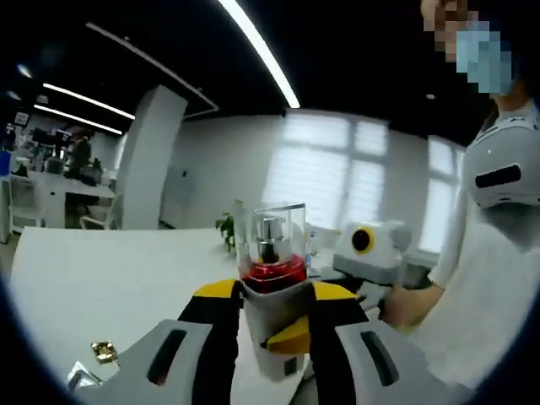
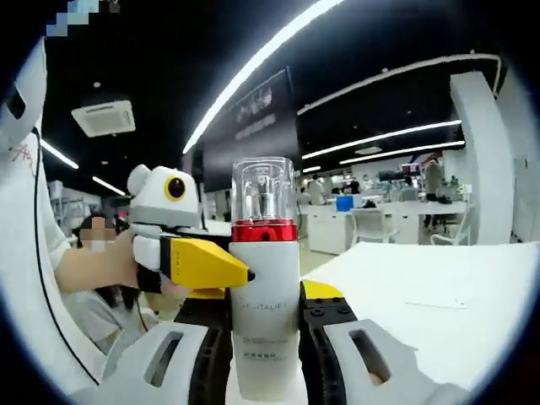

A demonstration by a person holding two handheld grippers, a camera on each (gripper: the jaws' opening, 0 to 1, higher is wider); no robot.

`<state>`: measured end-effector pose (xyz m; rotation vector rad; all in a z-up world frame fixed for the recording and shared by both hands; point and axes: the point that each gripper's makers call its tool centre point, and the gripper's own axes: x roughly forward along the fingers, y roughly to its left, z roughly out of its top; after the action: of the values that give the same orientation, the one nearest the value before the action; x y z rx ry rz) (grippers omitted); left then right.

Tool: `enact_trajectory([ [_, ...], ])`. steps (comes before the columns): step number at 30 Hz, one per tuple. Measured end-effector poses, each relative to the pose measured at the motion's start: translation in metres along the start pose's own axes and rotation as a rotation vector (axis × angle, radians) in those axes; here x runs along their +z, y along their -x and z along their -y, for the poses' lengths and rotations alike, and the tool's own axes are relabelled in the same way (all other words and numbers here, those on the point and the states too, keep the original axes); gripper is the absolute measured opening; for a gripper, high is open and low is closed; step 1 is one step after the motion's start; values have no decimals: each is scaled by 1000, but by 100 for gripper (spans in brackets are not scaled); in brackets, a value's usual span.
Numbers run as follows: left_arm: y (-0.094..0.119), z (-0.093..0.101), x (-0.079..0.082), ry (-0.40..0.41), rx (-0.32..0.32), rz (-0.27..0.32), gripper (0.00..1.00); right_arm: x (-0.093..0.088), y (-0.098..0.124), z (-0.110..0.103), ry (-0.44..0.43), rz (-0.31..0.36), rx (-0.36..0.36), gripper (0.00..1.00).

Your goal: Arrange the skincare products in the storage area until every visible bottle or jar stands upright without overlapping.

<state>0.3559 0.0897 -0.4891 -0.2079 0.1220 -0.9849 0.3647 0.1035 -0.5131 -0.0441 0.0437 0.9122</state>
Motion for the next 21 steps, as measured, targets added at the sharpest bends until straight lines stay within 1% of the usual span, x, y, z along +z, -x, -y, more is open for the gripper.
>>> enact_trajectory([
  [1,-1,0,-1,11,23,3,24,-1,0,1,16,-9,-18,28],
  [2,-1,-1,-3,40,55,5,23,-2,1,4,31,-19,-40,28],
  [3,-1,-1,-4,56,76,7,23,-3,2,5,47,-22,-48,28],
  [4,-1,-3,-4,64,101,22,22,-4,2,6,52,-24,-54,28],
  [6,-3,-2,-7,62,121,25,22,-5,3,7,73,-31,-68,28],
  [7,-5,-1,-8,57,132,23,22,-6,3,6,91,-37,-68,28],
  [9,-9,-3,-9,19,175,8,25,-7,3,3,121,-46,-81,28],
  [10,-11,-1,-8,15,178,8,27,-7,4,2,125,-46,-85,28],
  [11,-10,-5,-7,-11,226,8,27,-6,4,1,125,-43,-97,28],
  [12,-9,-7,-6,-29,258,9,25,-6,4,1,125,-42,-104,28],
  [13,-9,-9,-6,-40,284,7,26,-5,4,2,132,-44,-116,28],
  [14,-10,-6,-8,-24,288,0,26,-6,4,3,151,-52,-129,28],
  [15,-9,-7,-8,-36,317,6,26,-5,5,4,177,-57,-154,29],
  [16,-8,-8,-6,-71,338,11,27,-6,5,3,176,-60,-155,29],
  [17,-8,-7,-6,-110,344,9,27,-7,5,5,171,-60,-154,29],
  [18,-8,-3,-8,-77,354,13,26,-7,6,4,168,-59,-154,29],
  [19,-7,-2,-9,-68,353,13,25,-8,6,4,168,-59,-154,29],
  [20,-6,-1,-8,-90,342,6,25,-8,7,2,165,-59,-150,29],
  [21,-5,-1,-8,-84,328,3,24,-8,8,1,160,-53,-145,29],
])
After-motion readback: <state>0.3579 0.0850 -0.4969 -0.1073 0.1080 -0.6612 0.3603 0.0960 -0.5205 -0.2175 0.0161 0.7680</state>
